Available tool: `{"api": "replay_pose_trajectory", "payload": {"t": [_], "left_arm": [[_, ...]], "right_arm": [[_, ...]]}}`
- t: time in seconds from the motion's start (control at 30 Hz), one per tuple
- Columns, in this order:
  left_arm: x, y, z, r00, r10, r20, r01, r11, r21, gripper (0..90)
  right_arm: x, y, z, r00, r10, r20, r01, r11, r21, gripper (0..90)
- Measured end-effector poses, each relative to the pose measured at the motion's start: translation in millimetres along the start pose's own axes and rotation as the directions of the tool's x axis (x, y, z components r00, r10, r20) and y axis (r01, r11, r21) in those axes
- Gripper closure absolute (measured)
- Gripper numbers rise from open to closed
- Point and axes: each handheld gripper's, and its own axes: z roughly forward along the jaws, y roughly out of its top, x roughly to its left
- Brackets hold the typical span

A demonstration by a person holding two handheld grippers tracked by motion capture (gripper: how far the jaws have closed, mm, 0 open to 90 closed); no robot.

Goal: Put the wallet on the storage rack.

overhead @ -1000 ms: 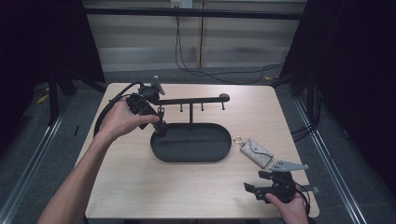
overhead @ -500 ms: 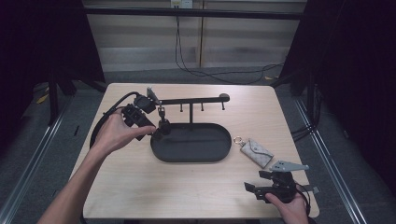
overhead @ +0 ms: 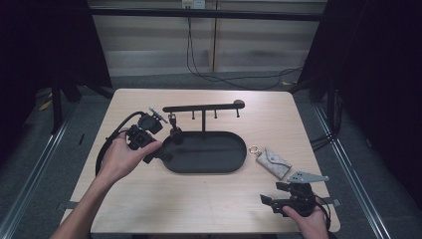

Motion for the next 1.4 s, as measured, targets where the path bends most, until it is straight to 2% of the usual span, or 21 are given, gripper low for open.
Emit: {"api": "replay_pose_trajectory", "payload": {"t": [0.17, 0.33, 0.43, 0.6, 0.63, 0.8, 0.87, 1.0, 1.1, 1.17, 1.3, 1.4], "left_arm": [[2.1, -14.8, 4.9, 0.9999, 0.001, 0.016, -0.001, 0.9990, -0.045, 19.2], [3.1, -30.5, 9.7, 1.0000, -0.001, 0.009, 0.002, 0.9955, -0.094, 16.9], [2.0, -39.2, 11.1, 0.9999, 0.001, 0.014, 0.001, 0.9943, -0.106, 16.9], [2.6, -56.6, 17.4, 0.9969, 0.039, 0.068, -0.031, 0.9928, -0.116, 16.9], [2.8, -60.7, 18.8, 0.9970, 0.044, 0.064, -0.036, 0.9919, -0.122, 16.9], [6.7, -78.7, 24.2, 0.9950, 0.028, 0.095, -0.015, 0.9905, -0.137, 16.9], [7.7, -83.9, 24.2, 0.9959, 0.028, 0.086, -0.015, 0.9896, -0.143, 17.0], [7.6, -99.1, 26.9, 0.9949, 0.003, 0.101, 0.019, 0.9763, -0.216, 17.1], [7.6, -106.4, 31.5, 0.9949, -0.006, 0.101, 0.028, 0.9753, -0.219, 17.1], [8.8, -110.8, 38.4, 0.9934, -0.022, 0.113, 0.044, 0.9788, -0.200, 17.1], [10.4, -119.9, 46.5, 0.9912, -0.056, 0.120, 0.080, 0.9740, -0.212, 17.1], [6.7, -126.8, 48.8, 0.9935, -0.033, 0.109, 0.055, 0.9754, -0.213, 17.1]], "right_arm": [[-0.8, 0.0, 0.1, 1.0000, 0.006, 0.001, -0.006, 1.000, 0.000, 18.9], [-0.5, 0.1, 0.1, 1.0000, 0.005, 0.000, -0.005, 1.000, -0.005, 18.9], [-0.2, 0.1, 0.2, 1.0000, 0.006, 0.002, -0.006, 1.000, -0.004, 18.9], [-0.8, 0.0, 0.1, 1.0000, 0.005, 0.004, -0.005, 1.000, -0.003, 18.9], [-0.8, 0.0, 0.2, 1.0000, 0.007, 0.004, -0.007, 1.000, -0.002, 18.9], [-0.6, 0.1, 0.4, 1.0000, 0.007, 0.005, -0.007, 1.000, -0.001, 18.9], [-0.6, 0.1, 0.3, 1.0000, 0.007, 0.007, -0.007, 1.000, -0.002, 18.9], [-0.9, 0.1, 0.4, 1.0000, 0.006, 0.007, -0.006, 1.000, -0.003, 18.9], [-0.9, 0.1, 0.7, 0.9999, 0.009, 0.007, -0.009, 1.000, -0.001, 18.9], [-1.0, 0.2, 1.0, 0.9999, 0.009, 0.008, -0.009, 1.000, -0.001, 18.9], [-1.1, 0.3, 1.0, 0.9999, 0.011, 0.009, -0.011, 1.000, -0.002, 18.9], [-1.7, 0.5, 1.2, 0.9998, 0.018, 0.009, -0.018, 1.000, -0.001, 18.9]]}}
